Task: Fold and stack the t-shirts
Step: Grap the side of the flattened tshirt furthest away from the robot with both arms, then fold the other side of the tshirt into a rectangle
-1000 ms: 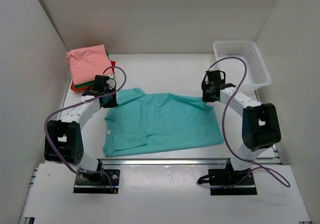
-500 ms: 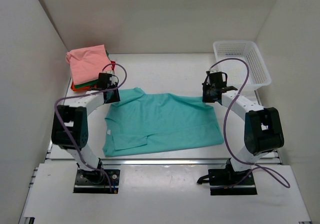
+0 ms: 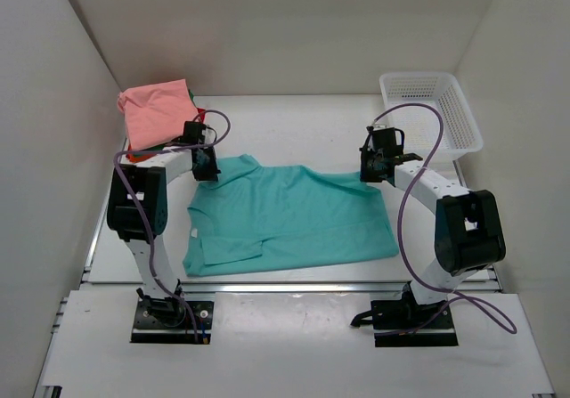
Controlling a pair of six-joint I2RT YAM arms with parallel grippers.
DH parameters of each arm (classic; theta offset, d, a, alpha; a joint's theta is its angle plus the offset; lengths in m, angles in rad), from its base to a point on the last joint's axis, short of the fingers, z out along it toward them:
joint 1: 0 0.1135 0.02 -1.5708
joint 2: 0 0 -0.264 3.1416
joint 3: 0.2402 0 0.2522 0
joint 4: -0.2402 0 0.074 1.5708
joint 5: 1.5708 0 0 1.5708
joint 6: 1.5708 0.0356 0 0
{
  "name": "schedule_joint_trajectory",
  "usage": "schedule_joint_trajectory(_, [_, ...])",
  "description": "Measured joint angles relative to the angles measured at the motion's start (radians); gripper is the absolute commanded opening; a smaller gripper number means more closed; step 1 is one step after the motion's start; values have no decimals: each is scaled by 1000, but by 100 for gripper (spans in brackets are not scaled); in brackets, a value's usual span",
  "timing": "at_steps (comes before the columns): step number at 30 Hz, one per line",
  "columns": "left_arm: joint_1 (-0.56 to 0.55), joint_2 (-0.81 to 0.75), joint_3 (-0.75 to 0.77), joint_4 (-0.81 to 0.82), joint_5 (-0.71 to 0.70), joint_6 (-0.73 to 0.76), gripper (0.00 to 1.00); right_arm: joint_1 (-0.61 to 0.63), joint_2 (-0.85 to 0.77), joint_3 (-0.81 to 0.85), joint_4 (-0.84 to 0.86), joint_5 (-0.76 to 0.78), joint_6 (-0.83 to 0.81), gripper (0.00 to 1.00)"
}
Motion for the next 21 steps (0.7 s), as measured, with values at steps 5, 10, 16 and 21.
schedule_joint_trajectory(5, [3,-21,14,-40,24,1,0,-5,0,0,1,0,-3,0])
schedule_joint_trajectory(10, [-9,-202,-54,-78,25,3,0,-33,0,-1,3,-2,-5,0])
schedule_joint_trajectory(16, [-31,-468,-223,-103,26,9,0,-53,-32,-43,12,-18,-12,0])
schedule_joint_trajectory(21, [-42,-599,-358,-167,17,12,0,-51,-106,-99,15,-37,-26,0])
